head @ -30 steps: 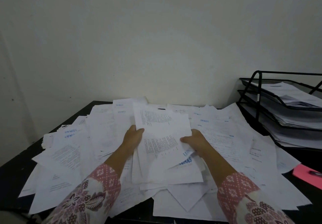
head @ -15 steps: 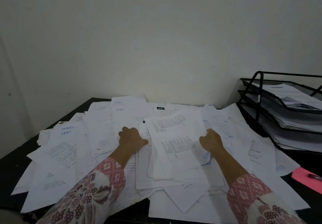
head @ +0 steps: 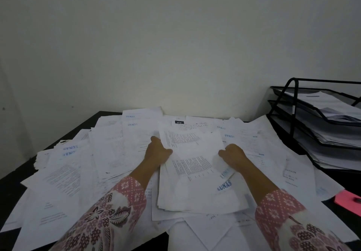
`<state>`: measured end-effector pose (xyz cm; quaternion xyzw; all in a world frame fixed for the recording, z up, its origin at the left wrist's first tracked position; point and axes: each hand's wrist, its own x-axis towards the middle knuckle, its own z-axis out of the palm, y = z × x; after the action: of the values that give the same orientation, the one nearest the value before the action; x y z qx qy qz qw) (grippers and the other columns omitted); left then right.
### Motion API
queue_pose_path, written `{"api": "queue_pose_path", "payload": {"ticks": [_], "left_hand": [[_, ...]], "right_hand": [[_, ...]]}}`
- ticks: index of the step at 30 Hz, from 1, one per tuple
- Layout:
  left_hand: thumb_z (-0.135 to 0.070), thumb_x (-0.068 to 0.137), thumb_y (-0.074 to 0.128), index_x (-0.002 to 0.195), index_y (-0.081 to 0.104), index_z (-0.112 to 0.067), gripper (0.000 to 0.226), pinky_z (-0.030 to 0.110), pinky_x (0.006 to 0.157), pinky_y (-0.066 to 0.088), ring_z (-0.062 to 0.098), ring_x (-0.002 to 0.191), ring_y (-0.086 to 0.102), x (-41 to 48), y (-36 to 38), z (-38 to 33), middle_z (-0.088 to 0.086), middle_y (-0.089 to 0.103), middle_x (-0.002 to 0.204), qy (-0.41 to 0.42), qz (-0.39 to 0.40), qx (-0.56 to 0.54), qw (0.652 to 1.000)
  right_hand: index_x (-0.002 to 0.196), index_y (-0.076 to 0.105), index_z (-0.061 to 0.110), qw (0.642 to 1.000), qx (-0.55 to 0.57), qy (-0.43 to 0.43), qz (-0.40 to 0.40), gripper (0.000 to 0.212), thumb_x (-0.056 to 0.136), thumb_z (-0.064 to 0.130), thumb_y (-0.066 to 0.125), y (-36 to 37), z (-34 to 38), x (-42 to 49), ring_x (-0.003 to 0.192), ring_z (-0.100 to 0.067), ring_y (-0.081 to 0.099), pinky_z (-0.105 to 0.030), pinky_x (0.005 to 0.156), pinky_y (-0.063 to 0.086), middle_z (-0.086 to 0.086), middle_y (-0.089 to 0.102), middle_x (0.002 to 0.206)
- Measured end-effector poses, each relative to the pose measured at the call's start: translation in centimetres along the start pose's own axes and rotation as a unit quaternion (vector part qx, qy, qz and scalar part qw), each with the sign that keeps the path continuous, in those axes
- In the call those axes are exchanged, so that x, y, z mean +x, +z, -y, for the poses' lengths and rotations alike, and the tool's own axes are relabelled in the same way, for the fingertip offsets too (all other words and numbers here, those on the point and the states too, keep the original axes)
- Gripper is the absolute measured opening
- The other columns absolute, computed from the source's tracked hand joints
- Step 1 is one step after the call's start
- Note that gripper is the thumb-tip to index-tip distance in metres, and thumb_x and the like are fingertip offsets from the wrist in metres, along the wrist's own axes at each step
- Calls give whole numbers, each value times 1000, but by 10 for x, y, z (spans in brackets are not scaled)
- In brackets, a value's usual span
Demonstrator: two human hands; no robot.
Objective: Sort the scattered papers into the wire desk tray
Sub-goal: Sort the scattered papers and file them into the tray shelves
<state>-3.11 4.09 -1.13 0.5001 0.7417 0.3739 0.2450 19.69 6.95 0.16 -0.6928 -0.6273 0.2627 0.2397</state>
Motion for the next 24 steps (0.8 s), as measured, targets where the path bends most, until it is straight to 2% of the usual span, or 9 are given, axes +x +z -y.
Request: {"api": "queue_pose_path", "payload": {"ticks": [3, 6, 7, 10, 13, 15, 17, 21, 24], "left_hand": [[-11, 85, 67, 125, 32, 1, 55, 27, 82, 44, 29, 117, 51, 1, 3, -5, 16, 50, 128, -6, 21, -88, 996], [-9, 85, 66, 130, 34, 0, 55, 26, 83, 42, 28, 117, 50, 7, 5, -4, 13, 49, 130, 6, 30, -140, 990], [-9, 85, 66, 130, 35, -2, 55, 26, 85, 42, 27, 117, 50, 10, 4, -3, 11, 49, 130, 14, 31, -160, 987], [-10, 85, 66, 131, 37, -7, 55, 31, 90, 44, 24, 117, 50, 13, 0, -7, 6, 50, 131, 50, 35, -213, 975], [-8, 86, 65, 131, 35, -9, 55, 31, 91, 44, 17, 111, 50, 11, -8, -16, 2, 50, 125, 94, 29, -247, 964], [-6, 85, 65, 132, 34, -9, 56, 30, 90, 44, 15, 109, 49, 10, -14, -25, 2, 50, 124, 123, 23, -265, 956], [-4, 84, 66, 132, 33, -9, 58, 29, 89, 44, 14, 109, 48, 9, -21, -37, 1, 49, 124, 145, 10, -270, 952], [-7, 88, 62, 130, 33, -8, 51, 22, 86, 40, 10, 105, 46, 8, -30, -61, -3, 47, 119, 176, -53, -260, 948], [-15, 94, 54, 132, 34, -8, 44, 29, 90, 43, 16, 110, 49, 9, -38, -73, 1, 49, 129, 167, -91, -286, 939]], "right_hand": [[63, 38, 12, 1000, 8, 8, 0, 32, 93, 17, 47, 2, 4, 8, 59, -9, 39, -20, 49, 27, -1, 42, 67], [74, 48, 9, 999, 43, 10, 11, 23, 91, 23, 53, 1, 3, 13, 65, -12, 46, -21, 56, 33, -2, 47, 71], [84, 53, 6, 998, 67, 10, 16, 22, 90, 26, 56, 1, 3, 15, 71, -15, 49, -24, 61, 36, -3, 52, 77], [113, 56, 1, 992, 115, 31, 35, 45, 87, 37, 62, -4, 2, 16, 90, -22, 54, -29, 71, 39, -11, 59, 107], [113, 56, 2, 983, 175, 30, 51, 37, 88, 28, 62, -13, 7, 17, 96, -27, 56, -33, 81, 45, -14, 59, 116], [110, 56, 3, 975, 222, -5, 24, 24, 90, 16, 59, -21, 15, 15, 97, -28, 55, -35, 84, 43, -15, 59, 115], [119, 52, 2, 962, 268, -41, -12, 27, 92, 9, 55, -28, 24, 15, 99, -26, 51, -34, 86, 41, -12, 56, 115], [120, 46, 3, 946, 297, -104, -84, 26, 95, 9, 49, -39, 44, 12, 101, -25, 50, -31, 82, 41, -12, 53, 116], [116, 46, 7, 919, 345, -152, -117, 23, 94, 6, 49, -48, 54, 8, 99, -23, 52, -30, 80, 42, -10, 55, 112]]}}
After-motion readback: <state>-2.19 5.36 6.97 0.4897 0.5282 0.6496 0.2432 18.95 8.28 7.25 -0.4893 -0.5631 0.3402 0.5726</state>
